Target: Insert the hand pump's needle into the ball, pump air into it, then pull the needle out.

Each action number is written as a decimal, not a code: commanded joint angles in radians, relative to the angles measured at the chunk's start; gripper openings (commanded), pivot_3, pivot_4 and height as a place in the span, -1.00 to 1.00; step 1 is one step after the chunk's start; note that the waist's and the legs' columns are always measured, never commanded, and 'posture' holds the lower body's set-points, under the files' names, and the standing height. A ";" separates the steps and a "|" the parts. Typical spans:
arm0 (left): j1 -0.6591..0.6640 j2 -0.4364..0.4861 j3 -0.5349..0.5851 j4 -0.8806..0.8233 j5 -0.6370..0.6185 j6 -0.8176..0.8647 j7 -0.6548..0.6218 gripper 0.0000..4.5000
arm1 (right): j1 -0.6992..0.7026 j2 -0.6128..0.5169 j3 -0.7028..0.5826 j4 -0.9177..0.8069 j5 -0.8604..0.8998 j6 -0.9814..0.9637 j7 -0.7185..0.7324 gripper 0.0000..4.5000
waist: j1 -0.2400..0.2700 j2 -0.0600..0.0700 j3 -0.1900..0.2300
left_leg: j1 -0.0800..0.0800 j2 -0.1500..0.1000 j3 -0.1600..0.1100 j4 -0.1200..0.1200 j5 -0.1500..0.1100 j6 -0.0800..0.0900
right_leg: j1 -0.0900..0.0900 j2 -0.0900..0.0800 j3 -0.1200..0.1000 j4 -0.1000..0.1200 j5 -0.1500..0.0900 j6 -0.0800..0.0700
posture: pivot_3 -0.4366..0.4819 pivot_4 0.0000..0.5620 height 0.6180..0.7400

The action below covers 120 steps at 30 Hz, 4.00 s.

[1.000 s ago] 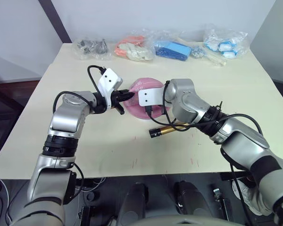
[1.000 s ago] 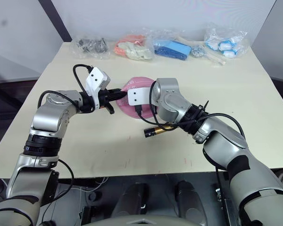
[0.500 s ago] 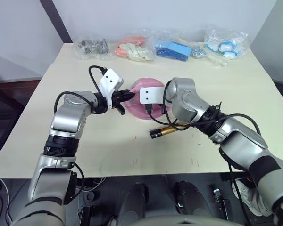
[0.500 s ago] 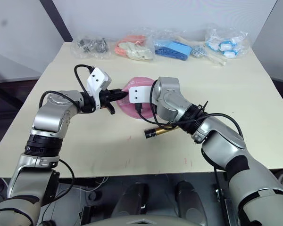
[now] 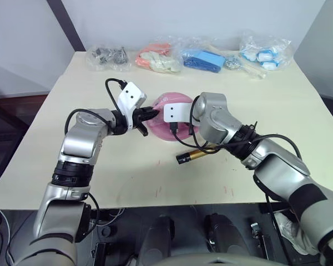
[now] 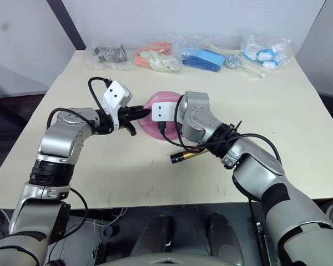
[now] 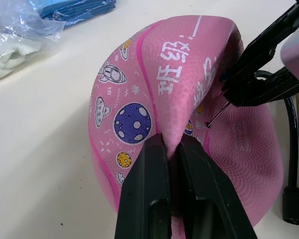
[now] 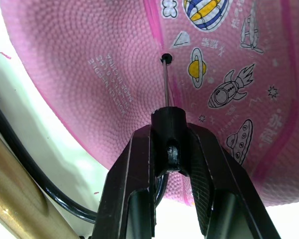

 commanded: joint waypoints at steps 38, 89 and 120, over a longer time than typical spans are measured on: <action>0.040 -0.021 -0.005 -0.052 -0.019 0.024 -0.024 -0.98 | -0.001 0.037 -0.045 -0.028 0.059 0.032 0.019 -0.82 | -0.003 0.000 0.000 | 0.000 0.000 -0.001 -0.001 0.000 -0.001 | 0.000 0.000 -0.001 0.000 0.000 -0.001 | -0.05 -0.47 1.00; 0.065 -0.023 0.006 -0.086 -0.025 0.053 -0.029 -0.98 | -0.076 0.169 -0.322 0.030 0.357 0.234 -0.051 -0.82 | -0.008 0.000 0.000 | -0.001 0.000 -0.002 -0.004 0.000 -0.001 | 0.000 0.000 -0.001 -0.003 -0.001 -0.001 | -0.05 -0.47 1.00; 0.069 -0.011 0.005 -0.046 0.002 0.025 -0.016 -1.00 | 0.042 -0.065 -0.190 -0.261 0.351 0.286 -0.024 0.32 | 0.005 0.001 0.000 | -0.004 -0.001 -0.004 -0.004 0.000 -0.001 | 0.000 -0.002 -0.004 -0.008 0.000 -0.001 | -0.05 -0.47 1.00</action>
